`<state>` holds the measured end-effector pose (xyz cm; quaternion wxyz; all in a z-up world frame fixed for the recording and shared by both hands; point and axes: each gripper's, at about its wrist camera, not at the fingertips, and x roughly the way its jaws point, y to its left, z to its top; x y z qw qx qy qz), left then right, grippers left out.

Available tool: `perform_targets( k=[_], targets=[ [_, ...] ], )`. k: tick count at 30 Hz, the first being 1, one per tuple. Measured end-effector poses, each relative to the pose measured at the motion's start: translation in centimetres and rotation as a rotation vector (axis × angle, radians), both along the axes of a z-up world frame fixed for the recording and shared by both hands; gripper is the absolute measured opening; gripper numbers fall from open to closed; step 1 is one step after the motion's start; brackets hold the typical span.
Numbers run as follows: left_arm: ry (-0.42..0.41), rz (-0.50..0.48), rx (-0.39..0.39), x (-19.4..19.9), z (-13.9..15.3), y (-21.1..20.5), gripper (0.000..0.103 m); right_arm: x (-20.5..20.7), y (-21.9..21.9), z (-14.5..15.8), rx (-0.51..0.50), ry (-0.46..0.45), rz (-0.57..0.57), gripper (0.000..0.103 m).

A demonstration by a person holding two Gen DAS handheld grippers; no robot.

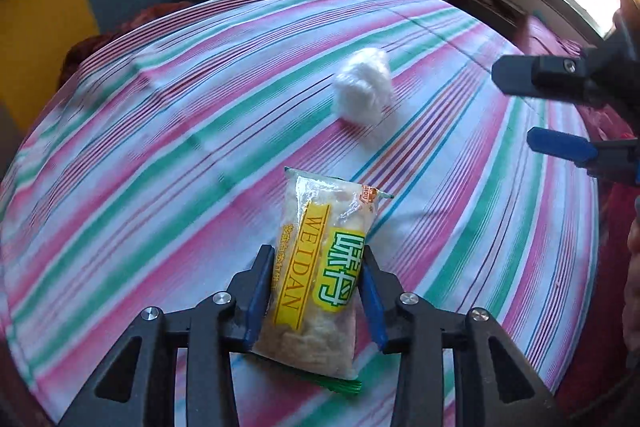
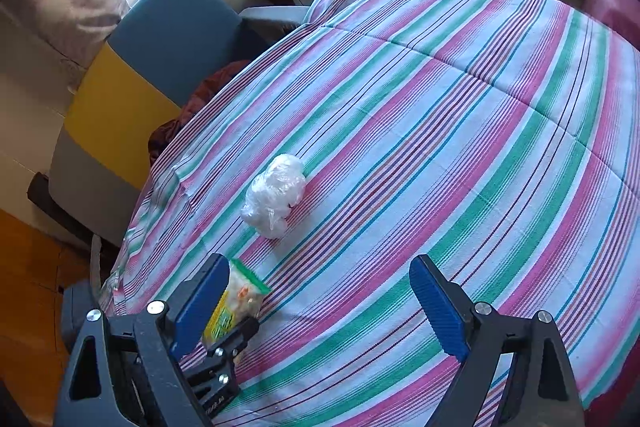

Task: Organize objects
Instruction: 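Grasp the WEIDAN snack bag with the left gripper while the right grasps the white ball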

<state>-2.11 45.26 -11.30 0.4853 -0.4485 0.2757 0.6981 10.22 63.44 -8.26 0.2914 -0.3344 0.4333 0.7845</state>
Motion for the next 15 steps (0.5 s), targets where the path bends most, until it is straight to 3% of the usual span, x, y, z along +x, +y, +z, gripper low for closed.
perform_targets(
  k=[5,15],
  targets=[
    [-0.004,0.148,0.035,1.2,0.0,-4.7,0.041,-0.5,-0.3,-0.2,0.005,-0.022,0.027,0.092],
    [0.086,0.198,0.128,5.1,0.3,-11.2,0.041,-1.6,-1.2,-0.9,0.034,-0.077,0.077,0.092]
  ],
)
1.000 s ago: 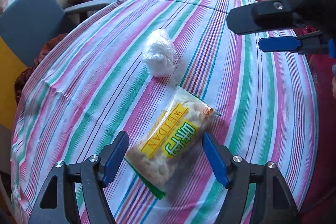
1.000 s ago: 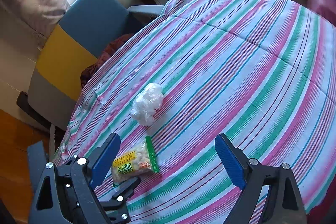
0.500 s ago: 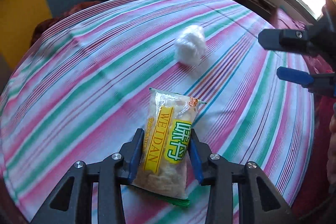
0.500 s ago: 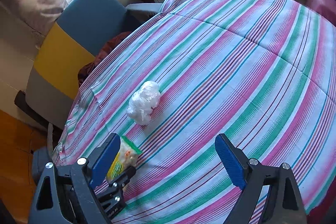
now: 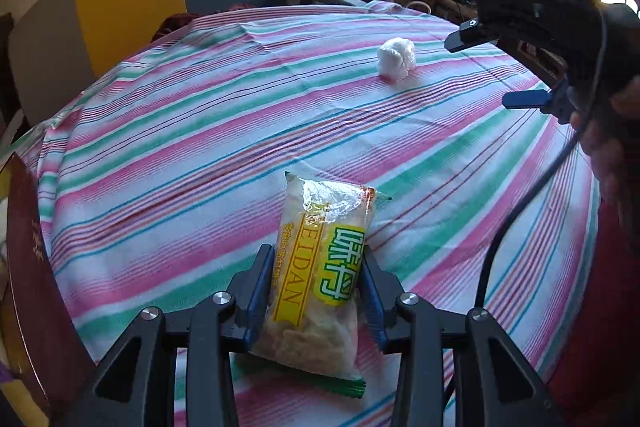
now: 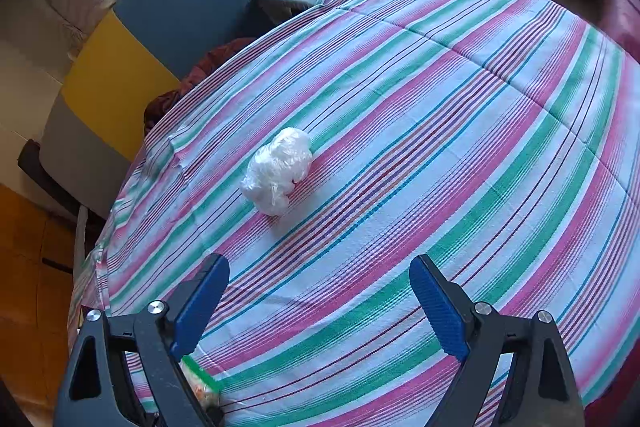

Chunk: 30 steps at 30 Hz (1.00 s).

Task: Organize objects
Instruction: 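Grasp the WEIDAN snack bag with the left gripper while the right grasps the white ball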

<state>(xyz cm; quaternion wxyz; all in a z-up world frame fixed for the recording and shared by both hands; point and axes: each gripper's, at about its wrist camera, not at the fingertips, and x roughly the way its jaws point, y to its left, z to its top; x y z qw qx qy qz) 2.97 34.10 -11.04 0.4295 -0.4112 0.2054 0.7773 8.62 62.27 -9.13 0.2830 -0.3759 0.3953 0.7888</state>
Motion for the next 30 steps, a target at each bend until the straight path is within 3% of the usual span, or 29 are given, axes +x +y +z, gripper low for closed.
perform_targets(
  k=[3,8,13,22,23,24,25,26,30],
  targets=[
    [-0.009,-0.001,0.021,-0.9,-0.4,0.9,0.041,-0.1,-0.2,0.1,0.013,-0.003,0.008,0.091],
    [0.0,-0.017,0.048,-0.7,-0.5,0.6,0.041,-0.8,-0.6,0.6,0.003,0.014,0.036,0.081],
    [-0.011,-0.022,0.057,-0.8,-0.6,0.4,0.041,-3.0,0.4,1.3,0.021,0.017,0.044,0.08],
    [-0.037,-0.025,0.082,-1.2,-0.9,0.3,0.041,-9.1,4.5,-1.7,0.005,-0.084,0.005,0.077],
    [-0.04,-0.025,0.084,-1.2,-0.9,0.3,0.041,-9.7,4.7,-2.2,0.0,-0.102,0.012,0.071],
    [-0.044,-0.024,0.087,-1.2,-0.9,0.2,0.041,-10.3,4.8,-2.8,-0.005,-0.121,0.025,0.056],
    [-0.046,-0.023,0.09,-1.2,-0.9,0.2,0.041,-10.7,4.8,-3.2,-0.001,-0.133,0.041,0.051],
    [-0.047,-0.021,0.093,-1.1,-0.8,0.1,0.041,-10.9,4.5,-3.0,0.036,-0.149,0.053,0.033],
    [-0.035,-0.012,0.089,-0.9,-0.8,0.2,0.041,-10.5,2.7,-2.1,0.068,-0.138,0.17,0.033]
  ],
)
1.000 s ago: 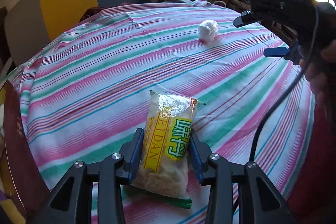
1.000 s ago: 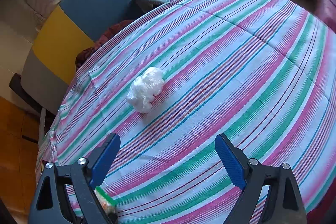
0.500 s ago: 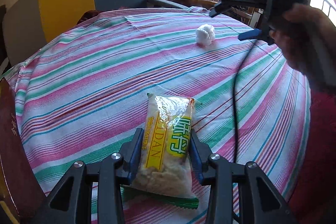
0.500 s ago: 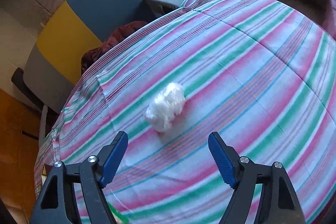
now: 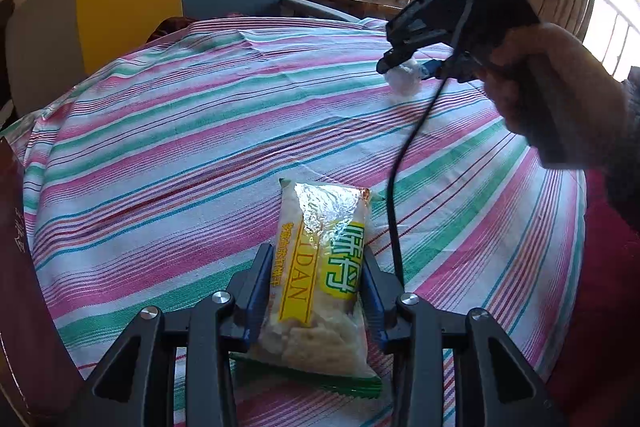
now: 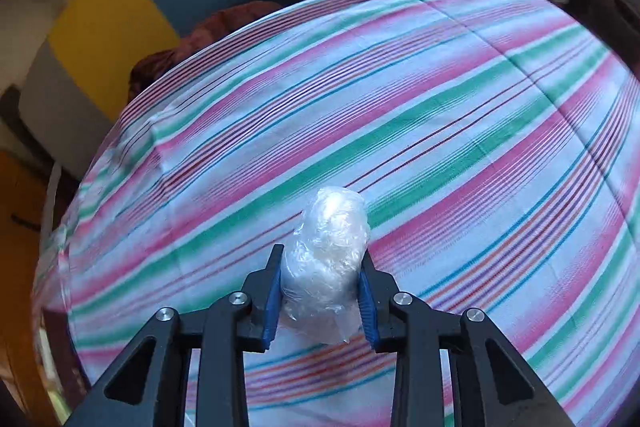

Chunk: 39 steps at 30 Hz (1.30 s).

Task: Organize objects
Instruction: 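Grasp the WEIDAN snack bag with the left gripper while the right grasps the white ball, then carry the WEIDAN bag into the gold tray and open the left gripper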

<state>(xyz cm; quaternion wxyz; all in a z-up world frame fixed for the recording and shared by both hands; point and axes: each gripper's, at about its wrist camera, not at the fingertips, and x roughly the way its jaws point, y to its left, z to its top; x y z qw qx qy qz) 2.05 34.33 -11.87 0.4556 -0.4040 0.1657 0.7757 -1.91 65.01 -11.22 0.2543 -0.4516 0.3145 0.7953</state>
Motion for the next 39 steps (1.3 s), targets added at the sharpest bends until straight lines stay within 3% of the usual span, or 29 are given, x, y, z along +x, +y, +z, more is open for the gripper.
perform_targets(
  k=[8,14,27,32,39],
  targets=[
    [-0.002,0.018,0.003,0.1,0.2,-0.1,0.041,3.7,-6.7,0.5,-0.05,0.001,0.234,0.033],
    [-0.01,0.053,-0.009,0.4,1.2,-1.0,0.041,3.3,-10.6,-1.1,0.076,-0.077,0.387,0.033],
    [0.027,0.101,0.049,2.2,5.2,-4.9,0.041,2.8,-12.0,-1.4,0.211,-0.119,0.465,0.033],
    [0.049,0.177,0.075,1.2,7.0,-7.4,0.041,2.5,-12.1,-1.4,0.214,-0.117,0.463,0.033],
    [0.163,0.357,0.112,-0.5,11.2,-13.1,0.041,2.4,-12.1,-1.4,0.232,-0.119,0.471,0.034]
  ],
)
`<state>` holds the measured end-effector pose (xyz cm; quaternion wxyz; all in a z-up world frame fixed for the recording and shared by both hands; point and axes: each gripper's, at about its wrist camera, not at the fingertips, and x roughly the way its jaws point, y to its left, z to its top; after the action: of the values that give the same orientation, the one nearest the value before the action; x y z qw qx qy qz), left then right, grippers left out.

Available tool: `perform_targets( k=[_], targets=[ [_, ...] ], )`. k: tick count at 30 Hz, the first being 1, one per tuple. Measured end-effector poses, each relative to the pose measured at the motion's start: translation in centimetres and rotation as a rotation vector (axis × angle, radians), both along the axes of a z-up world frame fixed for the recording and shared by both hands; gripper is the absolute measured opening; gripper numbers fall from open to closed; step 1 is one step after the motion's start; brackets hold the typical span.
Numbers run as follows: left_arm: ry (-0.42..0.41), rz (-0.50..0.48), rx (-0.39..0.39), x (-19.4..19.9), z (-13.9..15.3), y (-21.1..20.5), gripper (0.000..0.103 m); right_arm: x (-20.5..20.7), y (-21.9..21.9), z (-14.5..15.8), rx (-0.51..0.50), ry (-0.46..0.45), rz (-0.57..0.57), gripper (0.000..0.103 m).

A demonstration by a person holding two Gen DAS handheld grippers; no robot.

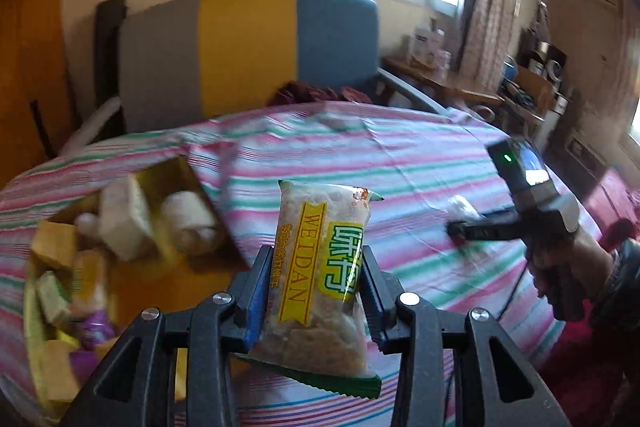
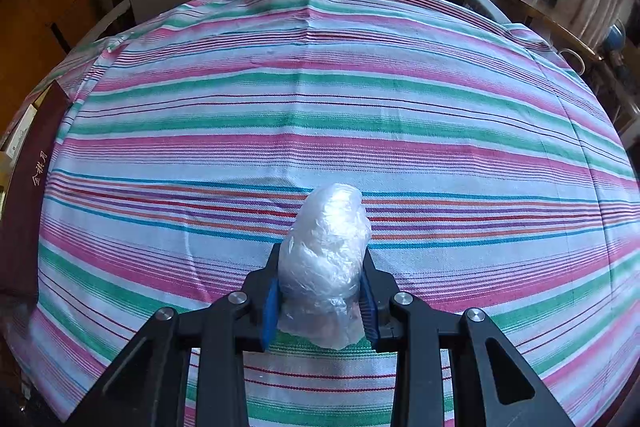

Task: Organize objects
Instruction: 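Carry the WEIDAN bag into the gold tray and open the left gripper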

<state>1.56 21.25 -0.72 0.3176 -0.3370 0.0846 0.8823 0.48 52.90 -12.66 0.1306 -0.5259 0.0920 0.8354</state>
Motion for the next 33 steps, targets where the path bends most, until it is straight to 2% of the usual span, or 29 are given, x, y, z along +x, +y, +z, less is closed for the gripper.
perform_targets(
  k=[4,10,28,33],
  targets=[
    [0.025,0.111,0.002,-1.3,1.0,-3.0,0.041,0.0,-0.1,0.0,0.013,0.0,0.006,0.034],
    [0.028,0.209,0.001,-2.3,1.1,-6.3,0.041,0.2,-0.5,0.0,0.035,0.003,0.014,0.034],
    [-0.011,0.287,-0.001,-3.7,-0.5,-9.8,0.041,0.1,-1.0,-0.1,0.068,0.01,0.017,0.034],
    [-0.059,0.303,0.011,-4.7,-1.4,-10.5,0.041,0.0,-1.1,-0.2,0.079,0.008,0.019,0.034]
  ],
)
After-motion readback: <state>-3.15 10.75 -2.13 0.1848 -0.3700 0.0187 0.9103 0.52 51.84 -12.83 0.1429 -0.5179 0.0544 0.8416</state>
